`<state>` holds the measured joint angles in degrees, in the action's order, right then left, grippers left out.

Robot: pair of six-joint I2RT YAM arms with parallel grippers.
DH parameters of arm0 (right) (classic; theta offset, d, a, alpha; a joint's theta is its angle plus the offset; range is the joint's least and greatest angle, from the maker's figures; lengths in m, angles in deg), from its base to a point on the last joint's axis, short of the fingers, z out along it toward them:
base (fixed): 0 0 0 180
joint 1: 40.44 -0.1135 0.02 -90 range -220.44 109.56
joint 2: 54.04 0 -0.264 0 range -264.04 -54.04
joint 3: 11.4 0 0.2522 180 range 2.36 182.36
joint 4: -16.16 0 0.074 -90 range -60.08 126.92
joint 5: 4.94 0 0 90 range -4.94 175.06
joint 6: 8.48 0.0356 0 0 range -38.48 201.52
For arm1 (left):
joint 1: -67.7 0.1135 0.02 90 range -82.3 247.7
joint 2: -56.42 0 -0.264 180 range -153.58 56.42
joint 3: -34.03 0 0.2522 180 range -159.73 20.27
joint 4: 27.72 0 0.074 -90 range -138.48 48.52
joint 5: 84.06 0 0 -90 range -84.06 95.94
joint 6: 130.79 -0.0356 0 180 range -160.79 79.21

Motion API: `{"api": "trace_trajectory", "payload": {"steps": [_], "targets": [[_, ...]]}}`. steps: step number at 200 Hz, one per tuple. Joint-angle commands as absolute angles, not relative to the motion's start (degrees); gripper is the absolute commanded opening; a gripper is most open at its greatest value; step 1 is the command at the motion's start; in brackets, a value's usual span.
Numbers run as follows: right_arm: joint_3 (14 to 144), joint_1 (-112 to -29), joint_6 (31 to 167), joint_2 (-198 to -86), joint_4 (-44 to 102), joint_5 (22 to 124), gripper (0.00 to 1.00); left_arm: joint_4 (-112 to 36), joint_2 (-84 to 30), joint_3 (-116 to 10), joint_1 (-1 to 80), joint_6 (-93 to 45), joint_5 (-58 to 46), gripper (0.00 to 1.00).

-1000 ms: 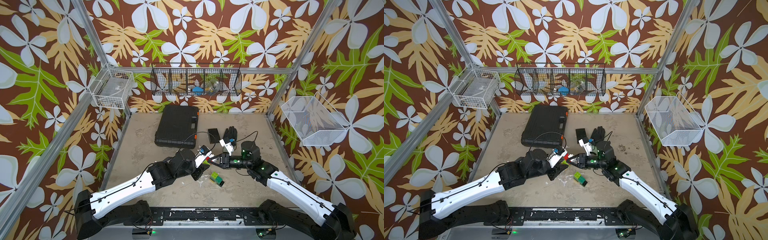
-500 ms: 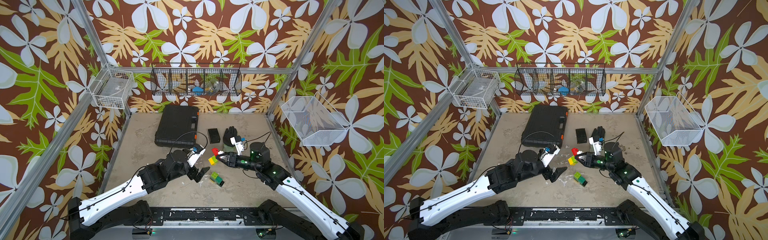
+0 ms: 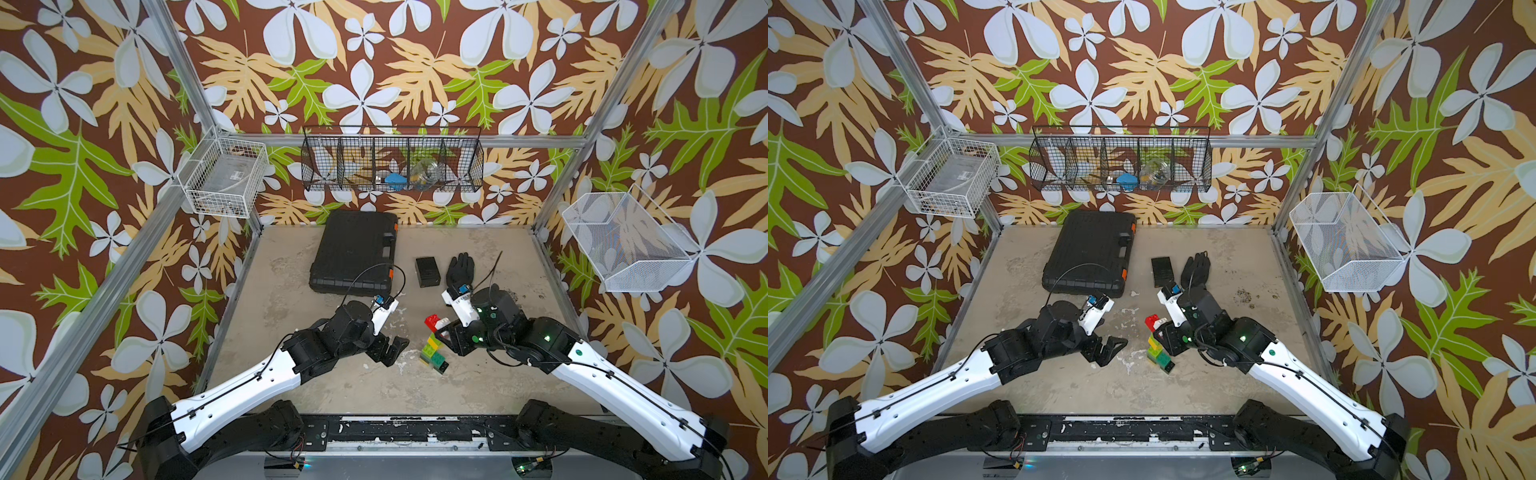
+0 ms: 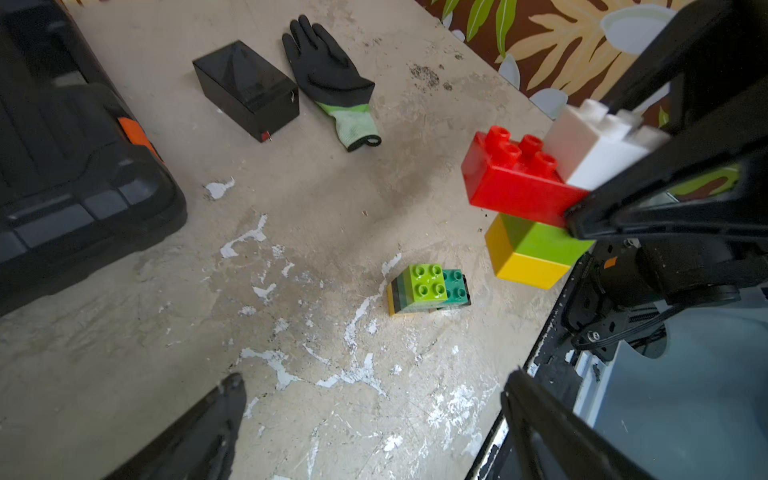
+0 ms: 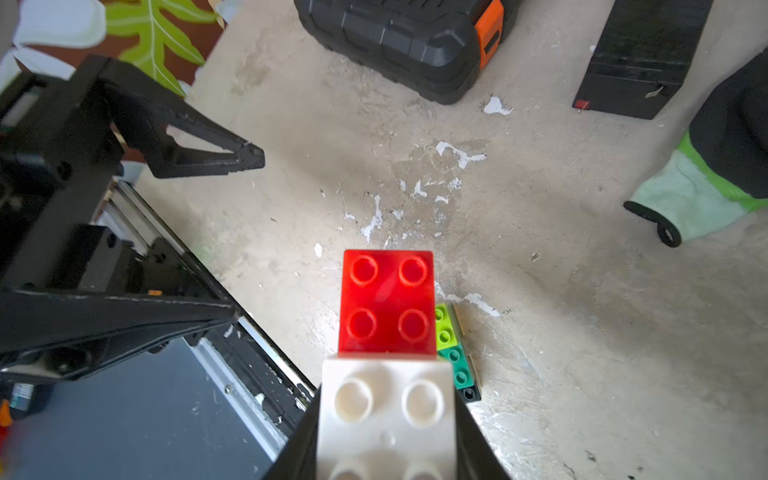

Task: Assemble a giraffe with lego
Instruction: Assemble the lego brick with the lego brick.

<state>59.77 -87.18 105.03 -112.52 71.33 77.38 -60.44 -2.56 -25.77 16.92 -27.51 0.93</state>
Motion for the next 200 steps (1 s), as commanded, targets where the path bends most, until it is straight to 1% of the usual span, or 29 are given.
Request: {"api": "trace_trajectory", "payload": {"steps": [1,26,43,72,120,165,200], "targets": [[59.9,-90.1,102.0,-114.1,72.5,85.8,0.18,-60.9,-3.6,-25.8,18.2,-23.7,-1.8,1.00],[59.7,-91.9,101.1,-116.3,71.1,90.2,0.18,-60.1,-2.7,-23.5,20.6,-20.5,-6.5,1.00],[59.6,-92.3,100.5,-117.1,70.7,92.7,0.18,-60.2,-1.9,-22.8,20.7,-19.7,-6.5,1.00],[56.2,-93.1,100.7,-116.6,66.5,93.7,0.18,-61.0,-1.0,-22.9,20.7,-19.8,-5.7,1.00],[50.5,-93.6,98.0,-115.0,58.6,90.1,0.20,-62.5,-1.1,-24.3,20.8,-21.0,-5.2,1.00],[47.3,-93.5,95.0,-113.6,55.7,86.8,0.21,-63.4,-1.5,-24.9,20.8,-21.9,-5.1,1.00],[46.6,-93.5,94.1,-113.9,55.1,86.8,0.22,-63.2,-1.7,-25.1,20.8,-21.8,-5.6,1.00]]}}
